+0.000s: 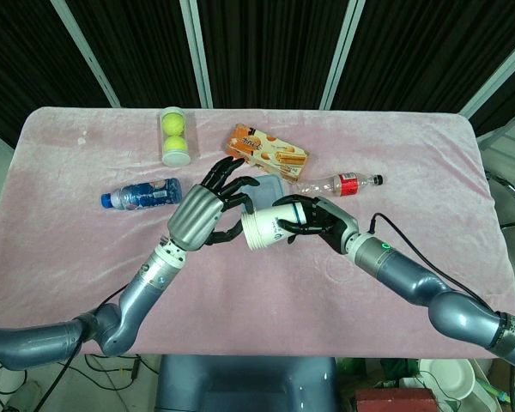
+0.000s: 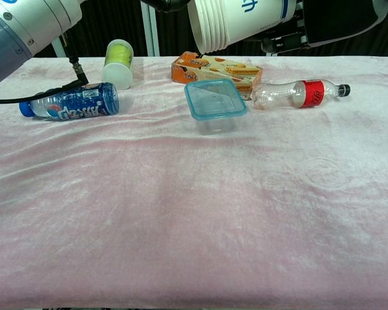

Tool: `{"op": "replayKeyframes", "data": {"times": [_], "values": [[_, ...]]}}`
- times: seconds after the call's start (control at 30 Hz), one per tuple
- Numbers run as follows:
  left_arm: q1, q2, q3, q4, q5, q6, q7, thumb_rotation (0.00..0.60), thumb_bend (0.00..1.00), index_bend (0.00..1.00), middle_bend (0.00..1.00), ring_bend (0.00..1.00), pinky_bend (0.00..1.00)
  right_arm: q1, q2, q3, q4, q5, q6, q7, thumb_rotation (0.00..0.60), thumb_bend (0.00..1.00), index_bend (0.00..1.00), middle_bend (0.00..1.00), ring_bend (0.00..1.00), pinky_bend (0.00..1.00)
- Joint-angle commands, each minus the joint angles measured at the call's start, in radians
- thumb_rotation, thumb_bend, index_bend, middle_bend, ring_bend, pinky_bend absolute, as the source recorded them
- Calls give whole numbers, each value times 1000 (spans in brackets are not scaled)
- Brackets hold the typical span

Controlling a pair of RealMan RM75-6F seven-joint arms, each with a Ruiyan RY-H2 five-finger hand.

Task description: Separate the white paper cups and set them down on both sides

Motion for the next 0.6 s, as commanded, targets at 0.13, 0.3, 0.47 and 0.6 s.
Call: {"op": "replayKeyframes", "data": {"times": [0.13, 0.3, 0.47, 0.6], "values": [[0, -2, 2, -1, 3, 3, 3, 600, 499, 559, 265, 0, 43, -4, 0, 3, -2, -1, -1, -3, 600, 389, 611, 495, 557, 540], [2, -2, 4, -6, -5, -1, 10, 600, 499, 560, 265, 0, 43, -9, 0, 5, -5, 0, -4, -4, 600, 388, 611, 495, 557, 540], [-1, -3, 3, -2, -3, -4, 12, 600, 520, 564, 266, 0, 43, -13, -3, 11, 0, -1, -8, -4, 600, 388, 610, 496, 557, 540], [-4, -6, -2, 4, -3, -2, 8, 600, 557, 591, 285, 0, 46, -13, -7, 12, 2, -4, -15, -7, 600, 388, 611, 496, 557, 540]]}}
